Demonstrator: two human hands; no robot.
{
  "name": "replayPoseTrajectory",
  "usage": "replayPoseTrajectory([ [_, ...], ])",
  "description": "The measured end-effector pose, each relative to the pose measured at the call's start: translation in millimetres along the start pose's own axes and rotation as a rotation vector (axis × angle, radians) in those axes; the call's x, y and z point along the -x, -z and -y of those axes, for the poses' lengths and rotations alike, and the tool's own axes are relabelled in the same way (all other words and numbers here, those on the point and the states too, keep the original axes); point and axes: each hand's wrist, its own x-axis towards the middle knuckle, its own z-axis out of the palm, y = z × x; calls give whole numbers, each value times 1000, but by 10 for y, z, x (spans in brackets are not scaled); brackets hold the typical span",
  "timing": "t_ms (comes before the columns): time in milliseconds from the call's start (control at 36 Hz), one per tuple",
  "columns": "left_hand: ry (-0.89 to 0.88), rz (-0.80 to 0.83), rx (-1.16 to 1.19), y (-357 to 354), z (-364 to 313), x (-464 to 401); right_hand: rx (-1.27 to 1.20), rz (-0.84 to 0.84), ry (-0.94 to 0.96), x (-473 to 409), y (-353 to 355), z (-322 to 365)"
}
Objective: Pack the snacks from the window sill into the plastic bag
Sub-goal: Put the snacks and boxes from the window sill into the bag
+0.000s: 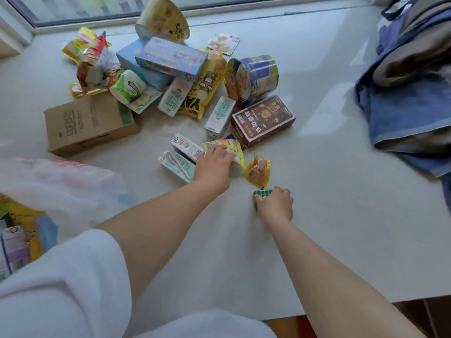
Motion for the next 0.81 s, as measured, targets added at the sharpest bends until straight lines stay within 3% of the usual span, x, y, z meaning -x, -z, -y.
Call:
replayPoseTrajectory([
  [194,52,119,-19,-148,4,-360,-125,12,4,-173,-61,-59],
  [417,70,81,-130,-259,-46,-455,-277,162,-105,-249,-14,-45],
  [556,102,89,-63,-243,4,-544,-433,-26,71,-394,193,126],
  [611,107,125,14,-240,-13,-535,-290,-41,262,-485,274,251],
  [694,106,258,114,-233,-38,-556,111,59,492,-669,314,368],
  [806,81,465,180,-196,85,-764,339,196,554,-838,226,359],
])
